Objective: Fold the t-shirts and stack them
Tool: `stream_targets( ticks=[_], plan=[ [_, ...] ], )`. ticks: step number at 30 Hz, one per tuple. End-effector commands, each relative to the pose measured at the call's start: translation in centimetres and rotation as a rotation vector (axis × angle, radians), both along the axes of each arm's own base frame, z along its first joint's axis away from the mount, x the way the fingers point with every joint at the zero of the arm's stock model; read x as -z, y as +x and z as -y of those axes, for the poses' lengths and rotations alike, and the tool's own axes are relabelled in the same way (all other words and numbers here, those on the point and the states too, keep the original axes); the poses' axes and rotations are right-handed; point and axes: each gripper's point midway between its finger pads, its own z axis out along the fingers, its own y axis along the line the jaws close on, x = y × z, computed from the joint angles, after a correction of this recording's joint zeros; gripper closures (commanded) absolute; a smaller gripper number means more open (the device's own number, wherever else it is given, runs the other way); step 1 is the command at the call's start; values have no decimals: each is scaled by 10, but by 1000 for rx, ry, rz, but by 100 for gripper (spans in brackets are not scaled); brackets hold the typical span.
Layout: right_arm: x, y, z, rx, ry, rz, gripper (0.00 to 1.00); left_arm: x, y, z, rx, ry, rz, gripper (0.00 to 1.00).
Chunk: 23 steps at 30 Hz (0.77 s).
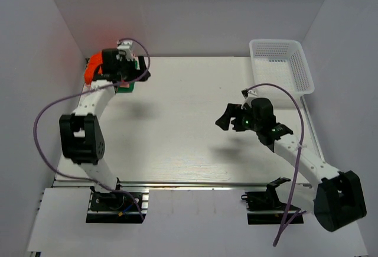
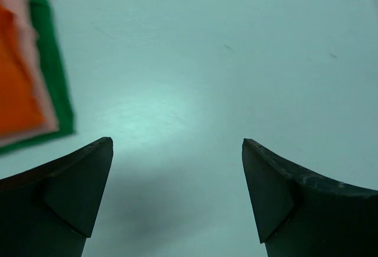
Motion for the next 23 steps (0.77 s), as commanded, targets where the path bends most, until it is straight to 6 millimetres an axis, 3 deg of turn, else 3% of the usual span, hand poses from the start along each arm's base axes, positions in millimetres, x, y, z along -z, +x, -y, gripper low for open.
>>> stream_targets(
  ticks=[1, 2, 3, 4, 5, 6, 8, 10, 12, 14, 19, 23],
  plan=[
    [-14, -9, 4, 9, 42, 59, 10, -41, -54, 65, 92, -116, 103, 0],
    [-7, -13, 8, 21, 31, 49, 10, -38, -70, 75, 91, -122, 101, 0],
    [-6, -19, 13, 45, 35, 47, 10, -8, -95, 84, 95, -115, 40, 0],
    [-4, -21, 23, 88, 12, 51, 10, -19, -119, 96, 89, -107, 56, 0],
    [-4, -27, 27, 93, 13, 65, 10, -14, -134, 97, 66, -96, 36, 0],
    [6, -32, 31, 103, 2, 45, 10, 8, -152, 91, 24, -65, -6, 0],
    [8, -43, 39, 120, 1, 53, 10, 3, -184, 95, 24, -66, 4, 0],
    [19, -52, 42, 128, 4, 29, 10, 21, -206, 90, -3, -39, -36, 0],
    [28, -62, 46, 135, 16, 25, 10, 33, -220, 78, -44, -3, -65, 0],
    [28, -68, 45, 124, 40, 46, 10, 38, -226, 78, -45, 5, -79, 0],
    [32, -75, 49, 140, 64, 48, 10, 32, -234, 87, -5, -10, -62, 0],
    [34, -78, 49, 132, 62, 50, 10, 30, -235, 81, -34, 9, -48, 0]
  ],
)
